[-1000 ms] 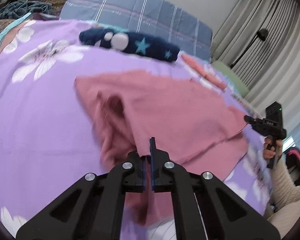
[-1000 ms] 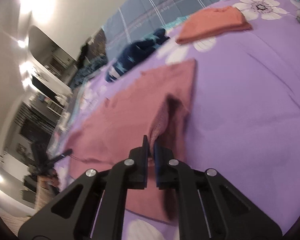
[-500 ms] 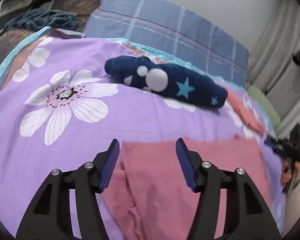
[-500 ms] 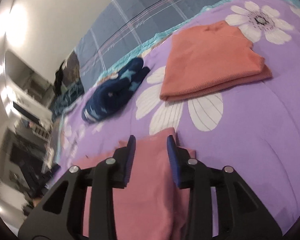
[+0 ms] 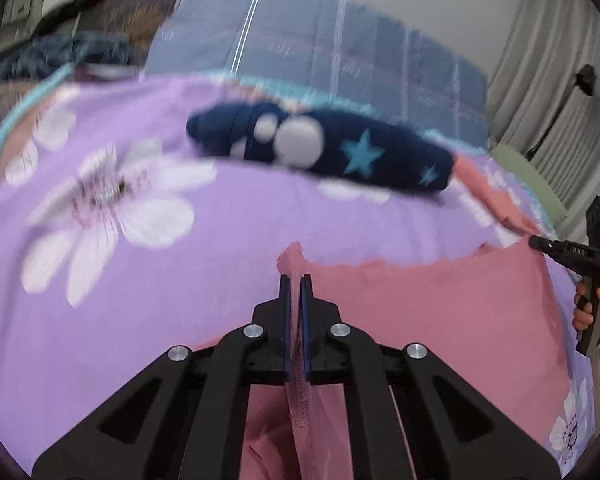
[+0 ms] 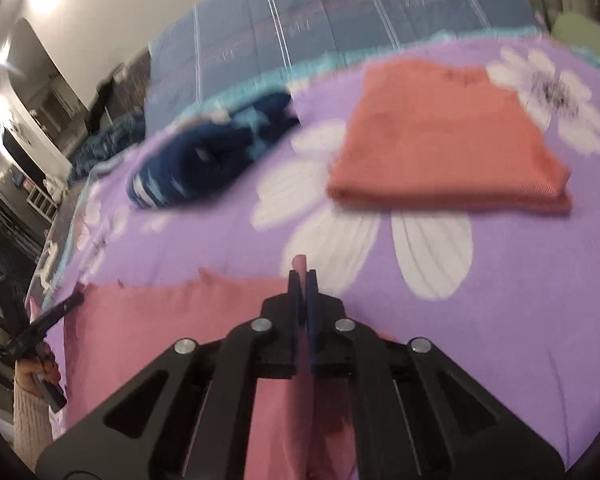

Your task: Fold small clothes

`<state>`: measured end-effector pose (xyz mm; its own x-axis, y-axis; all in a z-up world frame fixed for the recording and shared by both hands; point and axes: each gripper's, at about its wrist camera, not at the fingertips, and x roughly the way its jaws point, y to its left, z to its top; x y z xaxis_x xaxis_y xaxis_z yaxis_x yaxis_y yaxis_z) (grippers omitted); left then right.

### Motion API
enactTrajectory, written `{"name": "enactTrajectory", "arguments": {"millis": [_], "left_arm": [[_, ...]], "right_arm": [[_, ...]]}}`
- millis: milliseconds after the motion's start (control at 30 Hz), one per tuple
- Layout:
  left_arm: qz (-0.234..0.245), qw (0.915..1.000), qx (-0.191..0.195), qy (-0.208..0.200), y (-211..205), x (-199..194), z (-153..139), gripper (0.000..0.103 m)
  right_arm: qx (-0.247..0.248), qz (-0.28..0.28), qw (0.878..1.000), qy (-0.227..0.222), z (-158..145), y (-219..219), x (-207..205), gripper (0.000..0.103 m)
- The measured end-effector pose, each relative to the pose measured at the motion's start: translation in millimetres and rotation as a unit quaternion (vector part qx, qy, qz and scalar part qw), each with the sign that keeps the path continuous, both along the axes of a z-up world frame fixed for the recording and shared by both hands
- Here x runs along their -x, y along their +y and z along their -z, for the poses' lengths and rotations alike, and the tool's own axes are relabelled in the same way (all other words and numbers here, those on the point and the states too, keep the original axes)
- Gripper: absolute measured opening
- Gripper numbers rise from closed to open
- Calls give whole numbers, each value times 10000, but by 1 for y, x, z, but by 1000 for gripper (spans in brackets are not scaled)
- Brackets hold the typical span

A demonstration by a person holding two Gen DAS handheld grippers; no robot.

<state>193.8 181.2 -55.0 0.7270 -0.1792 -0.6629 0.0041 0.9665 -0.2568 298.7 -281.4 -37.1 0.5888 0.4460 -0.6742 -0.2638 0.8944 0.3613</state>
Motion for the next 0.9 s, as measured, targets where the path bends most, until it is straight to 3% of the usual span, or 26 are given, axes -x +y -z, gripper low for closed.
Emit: {"name": "enactTrajectory", "arguments": {"millis": [100, 200, 233, 267, 333, 400, 467, 533, 667, 833, 900], "left_arm": [[-6, 9997, -55, -232, 2, 4, -19, 4], [-147, 9988, -458, 81, 0, -11, -7, 8], [-238, 9977, -572, 291, -1, -16, 3, 16], [-294, 9969, -614, 390, -1, -17, 8, 33], [-462, 9961, -647, 376, -4, -8, 11, 51], [-326, 9965, -721, 284, -18, 1, 3, 52], [144, 9962, -857, 105, -54, 13, -12, 52], [969, 9925, -744, -47, -111, 29, -28, 52], [2381, 9706, -339, 48, -224, 57, -28, 52], [3186, 9432, -544, 768, -338, 85, 13, 52], [3210, 9382, -979, 846, -368, 97, 25, 52]], "right_arm": [[-112, -22, 9997, -199, -11, 0, 1, 3], [427, 229, 9985, 252, 12, 7, -16, 10], [497, 332, 9975, 384, 18, 5, -18, 19], [439, 451, 9967, 519, 25, -1, -17, 24], [224, 513, 9970, 541, 28, -13, -8, 25], [217, 506, 9973, 477, 24, -25, 2, 25], [317, 507, 9975, 388, 17, -40, 13, 27], [214, 465, 9978, 418, 12, -55, 22, 28], [-86, 242, 9980, 577, 12, -71, 38, 28], [-23, -55, 9974, 713, 20, -77, 56, 28], [-10, -145, 9972, 733, 22, -79, 60, 28]]}}
